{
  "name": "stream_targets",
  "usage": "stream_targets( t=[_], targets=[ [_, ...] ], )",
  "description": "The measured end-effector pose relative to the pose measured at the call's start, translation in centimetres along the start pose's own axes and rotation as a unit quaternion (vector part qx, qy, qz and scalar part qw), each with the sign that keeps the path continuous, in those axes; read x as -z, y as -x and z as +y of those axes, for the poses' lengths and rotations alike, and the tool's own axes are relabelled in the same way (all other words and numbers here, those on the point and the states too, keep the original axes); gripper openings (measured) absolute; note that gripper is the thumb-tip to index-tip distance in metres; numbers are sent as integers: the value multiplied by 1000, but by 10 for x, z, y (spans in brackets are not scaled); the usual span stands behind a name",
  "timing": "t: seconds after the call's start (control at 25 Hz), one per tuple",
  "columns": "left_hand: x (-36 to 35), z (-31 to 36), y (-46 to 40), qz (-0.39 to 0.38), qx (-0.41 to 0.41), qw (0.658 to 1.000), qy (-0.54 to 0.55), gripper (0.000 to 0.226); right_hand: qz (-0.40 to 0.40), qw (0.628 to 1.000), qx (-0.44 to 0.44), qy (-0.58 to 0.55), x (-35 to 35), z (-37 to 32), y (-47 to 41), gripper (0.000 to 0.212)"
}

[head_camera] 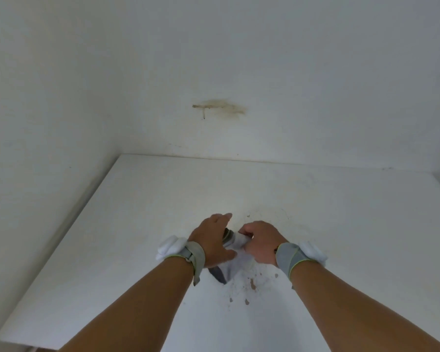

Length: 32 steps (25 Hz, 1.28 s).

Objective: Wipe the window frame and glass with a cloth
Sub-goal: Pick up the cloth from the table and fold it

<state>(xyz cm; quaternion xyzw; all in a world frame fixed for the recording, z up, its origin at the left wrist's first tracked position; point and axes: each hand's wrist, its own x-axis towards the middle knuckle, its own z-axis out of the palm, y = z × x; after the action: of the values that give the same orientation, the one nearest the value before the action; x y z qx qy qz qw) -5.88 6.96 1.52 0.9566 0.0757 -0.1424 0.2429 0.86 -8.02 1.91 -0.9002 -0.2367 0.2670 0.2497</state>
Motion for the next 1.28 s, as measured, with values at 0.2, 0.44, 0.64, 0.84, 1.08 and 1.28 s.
stream_targets(
  t=[0.2,0.44,0.64,0.84,1.08,1.28],
  targets=[
    [74,42,5,37,-61,997,25,17,48,990,121,53,82,-46,22,24],
    [175,108,26,211,-47,970,111,21,268,951,155,19,176,-102,59,45],
    [242,169,50,332,-31,922,198,20,309,929,204,7,218,-150,96,48],
    [282,216,77,352,-82,894,264,16,317,911,261,-28,251,-181,124,41],
    [306,248,110,289,-199,869,348,23,395,863,268,-165,296,-183,156,34],
    [315,260,114,337,-229,874,264,25,424,855,243,-172,309,-183,165,23]
  ],
)
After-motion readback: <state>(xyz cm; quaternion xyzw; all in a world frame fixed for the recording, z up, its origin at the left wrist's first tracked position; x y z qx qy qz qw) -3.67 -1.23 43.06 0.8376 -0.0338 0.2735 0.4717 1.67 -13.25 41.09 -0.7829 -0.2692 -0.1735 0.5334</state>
